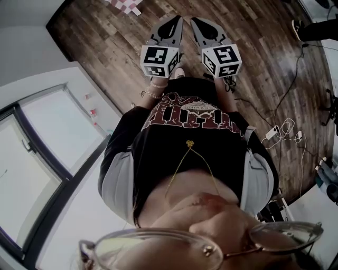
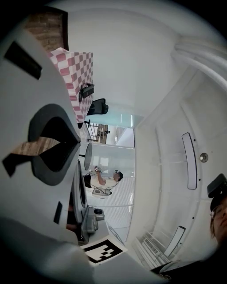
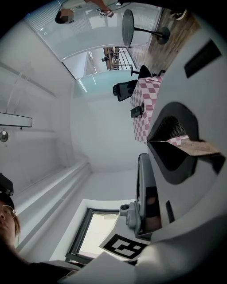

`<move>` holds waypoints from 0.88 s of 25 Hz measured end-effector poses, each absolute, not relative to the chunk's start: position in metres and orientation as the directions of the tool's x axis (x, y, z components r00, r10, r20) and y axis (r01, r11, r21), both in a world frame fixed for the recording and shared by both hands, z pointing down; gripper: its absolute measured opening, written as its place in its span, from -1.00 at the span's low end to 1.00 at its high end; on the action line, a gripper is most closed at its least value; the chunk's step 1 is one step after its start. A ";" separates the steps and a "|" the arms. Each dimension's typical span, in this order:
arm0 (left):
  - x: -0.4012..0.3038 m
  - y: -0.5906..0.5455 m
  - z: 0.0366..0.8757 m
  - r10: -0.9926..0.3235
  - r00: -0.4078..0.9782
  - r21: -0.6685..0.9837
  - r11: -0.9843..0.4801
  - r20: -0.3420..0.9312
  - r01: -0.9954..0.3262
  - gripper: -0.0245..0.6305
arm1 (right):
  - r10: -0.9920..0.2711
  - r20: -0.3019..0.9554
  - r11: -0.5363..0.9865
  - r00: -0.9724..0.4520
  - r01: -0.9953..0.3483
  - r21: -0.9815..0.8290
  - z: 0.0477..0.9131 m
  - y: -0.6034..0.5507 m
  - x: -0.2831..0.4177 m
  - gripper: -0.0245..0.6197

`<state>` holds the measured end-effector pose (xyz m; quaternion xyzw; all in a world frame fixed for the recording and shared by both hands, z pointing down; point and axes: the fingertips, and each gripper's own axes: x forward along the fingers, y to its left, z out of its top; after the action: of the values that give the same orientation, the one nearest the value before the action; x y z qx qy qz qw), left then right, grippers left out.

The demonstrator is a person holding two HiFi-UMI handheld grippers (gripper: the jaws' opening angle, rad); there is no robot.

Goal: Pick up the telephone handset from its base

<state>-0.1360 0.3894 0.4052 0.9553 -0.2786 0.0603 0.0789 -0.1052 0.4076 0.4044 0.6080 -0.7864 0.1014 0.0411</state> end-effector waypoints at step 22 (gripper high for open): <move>-0.118 0.304 0.413 -0.612 0.766 0.092 -0.766 0.196 -0.636 -0.93 | -0.931 0.169 0.309 -0.324 -0.945 -0.109 0.406 0.319 -0.080 -0.86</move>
<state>-0.1180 0.3039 0.4128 0.9366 -0.3331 0.0773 0.0764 -0.0799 0.3185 0.4059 0.5801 -0.8083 0.0941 0.0369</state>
